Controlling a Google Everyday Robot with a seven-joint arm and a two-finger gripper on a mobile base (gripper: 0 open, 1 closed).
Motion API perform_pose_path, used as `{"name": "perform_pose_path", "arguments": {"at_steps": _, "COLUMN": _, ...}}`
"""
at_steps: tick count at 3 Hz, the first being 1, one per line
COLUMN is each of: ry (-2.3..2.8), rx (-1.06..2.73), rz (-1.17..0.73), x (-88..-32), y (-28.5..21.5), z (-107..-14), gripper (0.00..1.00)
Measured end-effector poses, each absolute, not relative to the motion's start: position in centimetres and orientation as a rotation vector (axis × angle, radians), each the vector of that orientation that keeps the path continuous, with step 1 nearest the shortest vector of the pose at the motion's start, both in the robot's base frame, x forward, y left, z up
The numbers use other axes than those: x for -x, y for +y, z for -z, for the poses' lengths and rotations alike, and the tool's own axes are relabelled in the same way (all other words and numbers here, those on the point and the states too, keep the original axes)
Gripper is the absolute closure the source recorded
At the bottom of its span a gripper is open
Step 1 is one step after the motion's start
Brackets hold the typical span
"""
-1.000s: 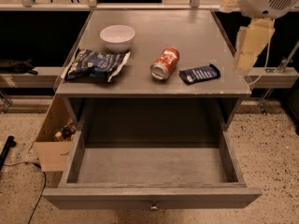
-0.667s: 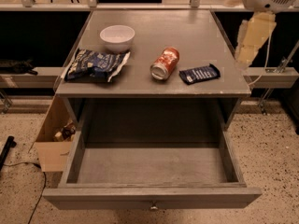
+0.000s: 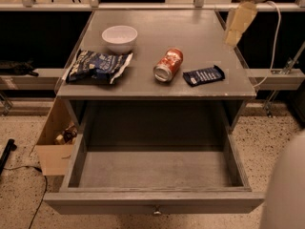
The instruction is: Place coke can into top drawer
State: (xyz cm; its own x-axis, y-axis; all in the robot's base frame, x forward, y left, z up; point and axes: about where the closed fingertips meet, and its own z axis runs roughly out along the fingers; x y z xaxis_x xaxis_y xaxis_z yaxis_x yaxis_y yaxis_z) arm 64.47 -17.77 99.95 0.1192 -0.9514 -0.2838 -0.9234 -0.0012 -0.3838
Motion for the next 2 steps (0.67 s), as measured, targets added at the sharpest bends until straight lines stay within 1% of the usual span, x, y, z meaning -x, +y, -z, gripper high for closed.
{"name": "perform_pose_path", "arguments": {"at_steps": 1, "ry": 1.618, "rx": 2.025, "rz": -0.006, "x": -67.1, "y": -15.2, "z": -99.0, "gripper": 0.00}}
{"name": "perform_pose_path", "arguments": {"at_steps": 2, "ry": 1.393, "rx": 2.141, "rz": -0.017, "x": -68.5, "y": -12.7, "z": -98.5, "gripper": 0.00}}
